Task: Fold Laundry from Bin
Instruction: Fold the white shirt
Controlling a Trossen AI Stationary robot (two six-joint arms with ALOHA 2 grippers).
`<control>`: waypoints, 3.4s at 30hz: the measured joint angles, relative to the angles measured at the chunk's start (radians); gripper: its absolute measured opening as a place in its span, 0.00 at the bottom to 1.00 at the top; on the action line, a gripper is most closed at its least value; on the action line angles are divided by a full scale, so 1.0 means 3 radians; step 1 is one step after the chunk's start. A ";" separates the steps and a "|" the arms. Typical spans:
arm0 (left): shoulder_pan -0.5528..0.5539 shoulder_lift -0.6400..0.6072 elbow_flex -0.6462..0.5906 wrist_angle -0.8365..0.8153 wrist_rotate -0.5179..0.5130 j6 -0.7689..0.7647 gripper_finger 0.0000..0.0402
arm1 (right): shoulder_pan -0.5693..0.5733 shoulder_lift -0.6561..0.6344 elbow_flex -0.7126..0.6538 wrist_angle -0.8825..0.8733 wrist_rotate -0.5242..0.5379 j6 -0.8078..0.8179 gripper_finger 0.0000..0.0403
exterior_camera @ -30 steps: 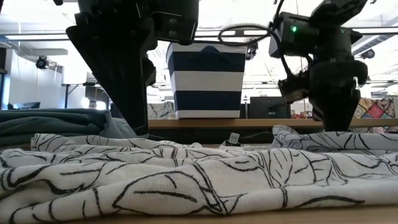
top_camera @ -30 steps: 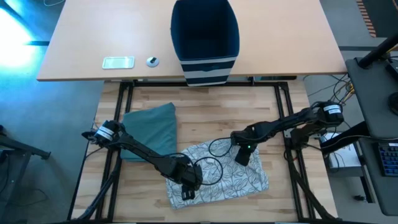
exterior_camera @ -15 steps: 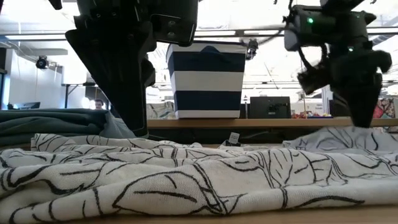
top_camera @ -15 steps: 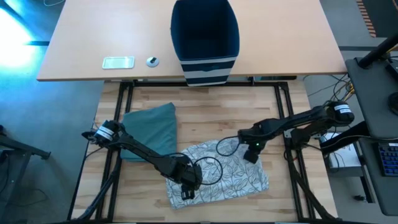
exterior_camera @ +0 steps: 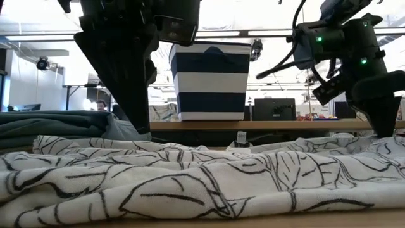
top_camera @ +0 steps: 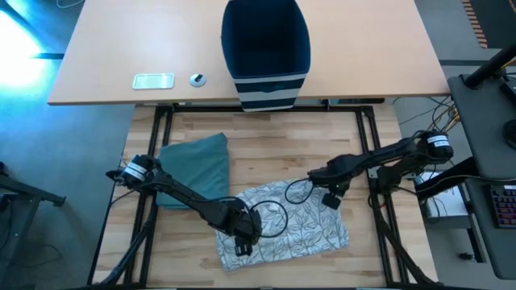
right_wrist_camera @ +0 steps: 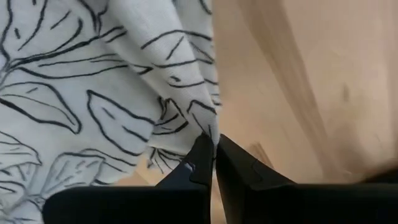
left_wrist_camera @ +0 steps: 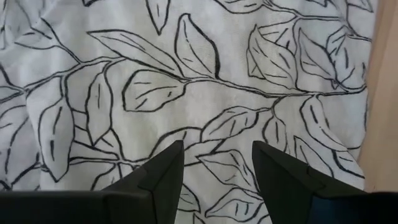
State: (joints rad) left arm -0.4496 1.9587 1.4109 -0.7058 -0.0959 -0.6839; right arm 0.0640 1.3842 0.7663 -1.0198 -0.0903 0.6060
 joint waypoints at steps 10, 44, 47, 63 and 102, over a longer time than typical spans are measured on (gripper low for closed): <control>0.0000 0.0000 0.0000 0.0023 0.0001 0.0023 0.43 | -0.0005 -0.0006 0.0290 -0.0448 0.0425 -0.0493 0.06; -0.0129 -0.0094 -0.0517 0.0086 0.0003 -0.0093 0.43 | 0.1893 0.0491 0.0258 0.1550 0.0006 0.1781 0.35; -0.0219 -0.0102 -0.0621 0.0230 0.0033 -0.0127 0.43 | 0.1975 0.0698 0.0279 0.1288 -0.0106 0.1697 0.35; 0.0121 -0.0096 0.0315 0.0352 -0.0202 0.0207 0.43 | 0.0379 0.0233 0.0545 -0.0437 0.0923 -0.0494 0.35; -0.0100 0.0276 0.0491 0.0780 -0.0336 0.1820 0.43 | 0.2455 -0.0044 0.0490 0.0822 0.0431 0.0379 0.35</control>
State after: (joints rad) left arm -0.4795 2.0415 1.5582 -0.4717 -0.1968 -0.1381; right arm 0.8005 1.3711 0.9132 -0.7731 0.0391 0.7198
